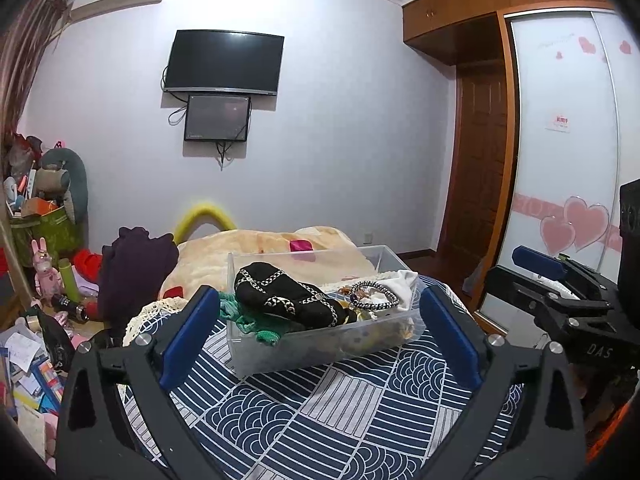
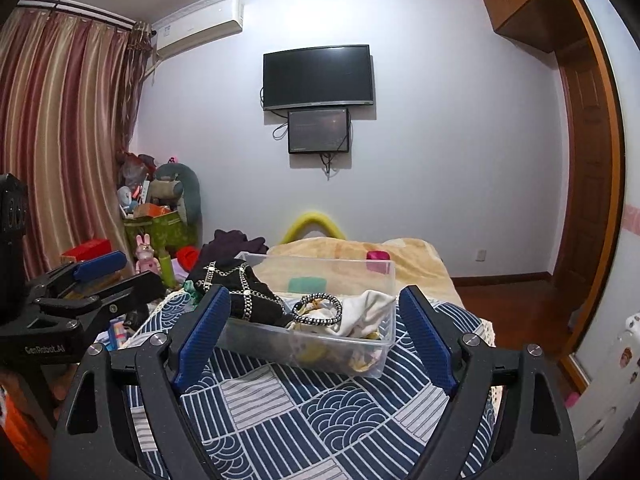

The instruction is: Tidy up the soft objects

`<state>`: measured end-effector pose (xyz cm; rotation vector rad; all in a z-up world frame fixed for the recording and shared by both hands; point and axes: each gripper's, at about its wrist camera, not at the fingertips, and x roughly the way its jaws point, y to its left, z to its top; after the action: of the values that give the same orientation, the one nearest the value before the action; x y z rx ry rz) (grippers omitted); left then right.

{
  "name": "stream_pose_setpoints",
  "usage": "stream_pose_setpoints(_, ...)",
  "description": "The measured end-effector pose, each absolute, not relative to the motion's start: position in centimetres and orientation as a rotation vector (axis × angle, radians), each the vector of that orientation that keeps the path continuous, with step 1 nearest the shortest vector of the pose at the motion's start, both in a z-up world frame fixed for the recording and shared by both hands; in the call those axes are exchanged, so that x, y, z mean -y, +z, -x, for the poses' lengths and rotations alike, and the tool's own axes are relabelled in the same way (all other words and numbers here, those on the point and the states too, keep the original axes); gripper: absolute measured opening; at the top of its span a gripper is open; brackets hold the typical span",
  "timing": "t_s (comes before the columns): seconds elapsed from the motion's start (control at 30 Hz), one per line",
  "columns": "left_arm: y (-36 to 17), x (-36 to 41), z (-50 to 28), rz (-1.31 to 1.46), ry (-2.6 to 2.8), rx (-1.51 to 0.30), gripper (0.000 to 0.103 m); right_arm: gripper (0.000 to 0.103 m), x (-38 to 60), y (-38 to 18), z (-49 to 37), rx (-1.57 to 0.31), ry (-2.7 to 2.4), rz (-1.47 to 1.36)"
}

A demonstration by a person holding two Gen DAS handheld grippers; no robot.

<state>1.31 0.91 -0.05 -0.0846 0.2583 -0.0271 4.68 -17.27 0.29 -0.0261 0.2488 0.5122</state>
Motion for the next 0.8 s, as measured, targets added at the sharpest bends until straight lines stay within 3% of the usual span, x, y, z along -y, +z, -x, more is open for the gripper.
stream_pose_setpoints(0.37, 0.04, -0.61, -1.15, 0.082, -0.026, -0.254, 0.102, 0.085, 17.21, 0.28, -4.62, -0.246, 0.518, 0.025)
stream_pose_setpoints(0.6, 0.02, -0.66, -1.21, 0.083, -0.017, -0.261, 0.103, 0.095, 17.16, 0.19, -4.6, -0.244, 0.514, 0.024)
stream_pose_setpoints(0.8, -0.05, -0.81, -1.29, 0.091, -0.016, -0.267, 0.103, 0.096, 17.16, 0.21, -4.53, -0.242, 0.512, 0.025)
